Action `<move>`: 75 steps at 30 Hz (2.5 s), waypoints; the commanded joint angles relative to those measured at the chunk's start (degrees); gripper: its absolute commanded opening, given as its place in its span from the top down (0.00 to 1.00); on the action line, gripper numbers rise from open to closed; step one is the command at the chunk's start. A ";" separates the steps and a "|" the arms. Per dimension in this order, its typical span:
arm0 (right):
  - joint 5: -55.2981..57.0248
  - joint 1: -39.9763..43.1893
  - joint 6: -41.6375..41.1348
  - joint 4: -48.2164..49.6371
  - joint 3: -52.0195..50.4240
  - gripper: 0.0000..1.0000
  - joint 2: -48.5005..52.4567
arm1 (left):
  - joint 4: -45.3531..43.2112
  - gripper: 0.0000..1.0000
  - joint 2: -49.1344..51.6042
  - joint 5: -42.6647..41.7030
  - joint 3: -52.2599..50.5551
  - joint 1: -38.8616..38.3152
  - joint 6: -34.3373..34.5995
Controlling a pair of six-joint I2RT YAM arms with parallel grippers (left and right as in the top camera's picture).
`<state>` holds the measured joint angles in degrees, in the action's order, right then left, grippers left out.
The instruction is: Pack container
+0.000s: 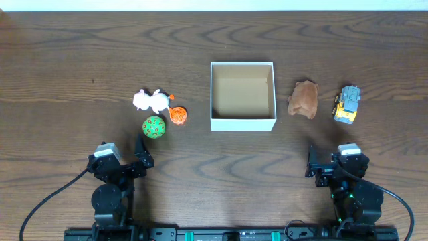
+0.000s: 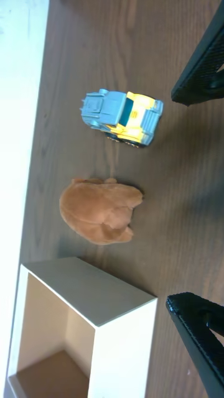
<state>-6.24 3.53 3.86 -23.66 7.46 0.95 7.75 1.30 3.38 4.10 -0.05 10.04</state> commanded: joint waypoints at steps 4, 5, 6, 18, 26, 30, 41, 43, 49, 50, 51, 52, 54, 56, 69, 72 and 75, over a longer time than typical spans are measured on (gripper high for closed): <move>-14.53 0.59 -12.37 4.96 -0.31 0.01 -0.57 | 0.20 0.02 0.37 -2.73 -1.95 -0.13 -0.76; -16.39 0.59 -14.93 5.31 -0.31 0.01 -0.57 | 0.33 0.02 0.44 -4.17 -1.95 -0.13 -0.76; -17.51 0.57 -16.96 5.66 -0.31 0.01 -0.57 | 0.28 0.02 0.52 -5.40 -1.92 -0.13 -0.74; -22.40 0.57 -16.46 7.96 6.86 0.01 10.10 | 9.60 0.02 15.96 -11.87 15.72 -0.11 2.27; -19.37 0.52 -6.38 -11.26 30.73 0.01 38.03 | 21.81 0.02 41.97 -10.03 41.33 0.39 -0.74; -15.69 0.52 -4.26 -23.50 47.69 0.01 54.14 | 28.87 0.02 55.23 -10.05 53.37 1.66 -1.68; -6.03 -2.43 1.66 -38.88 82.84 0.01 87.38 | 36.39 0.02 75.49 -10.05 66.53 8.94 -1.92; -6.03 -2.56 2.67 -39.26 84.96 0.01 91.54 | 36.81 0.02 76.78 -10.05 66.53 10.51 -1.92; -12.46 -2.54 1.49 -36.61 85.20 0.01 101.00 | 37.20 0.02 78.36 -10.03 66.53 13.31 -1.88; -12.50 -2.56 0.79 -35.91 85.20 0.01 102.49 | 37.20 0.02 78.42 -10.03 66.53 13.38 -1.88; -12.44 -2.56 -0.46 -35.39 85.20 0.01 103.93 | 37.22 0.02 78.44 -10.03 66.53 13.38 -1.88; -12.37 -2.56 -1.09 -35.23 85.20 0.01 105.44 | 37.22 0.02 78.44 -10.03 66.51 13.38 -1.88; -12.35 -2.67 -1.75 -35.26 85.20 0.01 108.13 | 37.20 0.02 78.42 -10.03 66.53 13.38 -1.88; -10.54 -2.97 -2.60 -35.06 85.20 0.01 110.68 | 37.20 0.02 78.44 -10.03 66.53 13.38 -1.88; -2.51 -5.92 -8.35 -33.24 85.11 0.23 120.52 | 37.20 0.02 78.44 -10.03 66.53 13.38 -1.88; 0.02 -6.82 -10.08 -33.40 85.11 0.45 122.07 | 37.20 0.02 78.44 -10.03 66.53 13.38 -1.88; 2.73 -6.97 -11.78 -33.83 85.18 0.68 121.52 | 37.20 0.02 78.44 -10.03 66.53 13.38 -1.88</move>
<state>-7.16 -2.63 -4.97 -57.17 92.12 121.62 44.80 79.57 -7.11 69.23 13.08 8.95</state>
